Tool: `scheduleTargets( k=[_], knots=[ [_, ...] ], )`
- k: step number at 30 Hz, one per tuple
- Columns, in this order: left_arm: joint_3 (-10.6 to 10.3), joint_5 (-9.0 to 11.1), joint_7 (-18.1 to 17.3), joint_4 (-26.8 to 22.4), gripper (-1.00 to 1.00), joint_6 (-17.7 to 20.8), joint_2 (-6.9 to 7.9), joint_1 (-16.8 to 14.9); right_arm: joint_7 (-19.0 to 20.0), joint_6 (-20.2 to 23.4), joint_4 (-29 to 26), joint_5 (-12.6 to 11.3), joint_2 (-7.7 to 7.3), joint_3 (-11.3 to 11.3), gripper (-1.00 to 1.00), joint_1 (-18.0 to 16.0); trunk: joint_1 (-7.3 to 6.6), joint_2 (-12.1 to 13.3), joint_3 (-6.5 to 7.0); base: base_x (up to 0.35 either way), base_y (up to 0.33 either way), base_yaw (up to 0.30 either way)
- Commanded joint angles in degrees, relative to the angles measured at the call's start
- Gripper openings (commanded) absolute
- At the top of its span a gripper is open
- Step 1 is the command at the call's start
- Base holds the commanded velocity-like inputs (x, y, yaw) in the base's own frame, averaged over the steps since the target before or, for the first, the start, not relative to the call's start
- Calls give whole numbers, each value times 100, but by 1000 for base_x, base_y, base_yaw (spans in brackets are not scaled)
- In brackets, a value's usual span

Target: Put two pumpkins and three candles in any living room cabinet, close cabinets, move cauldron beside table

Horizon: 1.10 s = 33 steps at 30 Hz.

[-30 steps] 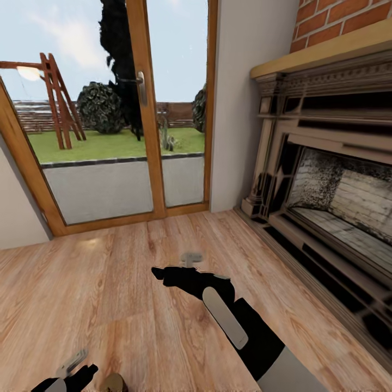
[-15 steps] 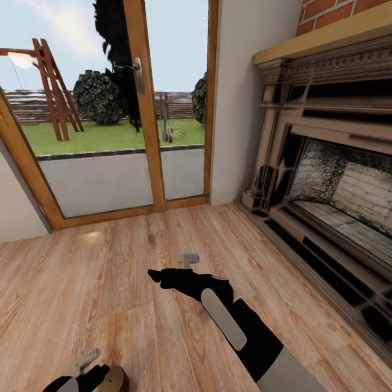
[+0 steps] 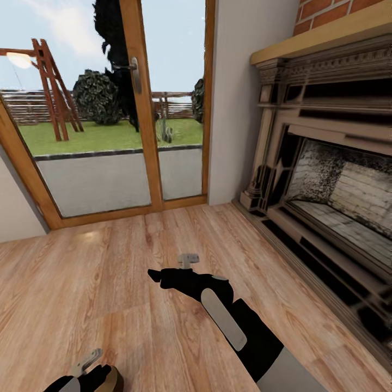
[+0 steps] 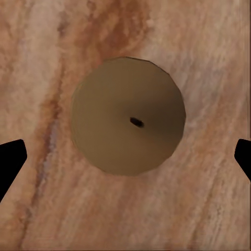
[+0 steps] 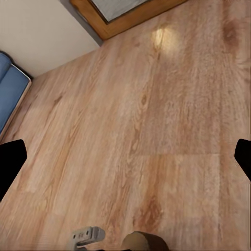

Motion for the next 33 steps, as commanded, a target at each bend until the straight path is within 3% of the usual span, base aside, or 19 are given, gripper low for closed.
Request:
scheduleTargets(
  k=[1,33],
  knots=[
    [-47,56,-7,-4,100,19,6,-2,-54,10,-10,-59,1,5,100,-4,-1,-2,-5,48,-179,0],
    [-54,56,-7,-4,100,12,8,-2,-49,4,9,-59,3,7,100,-4,-1,-2,-5,64,23,0]
  ],
)
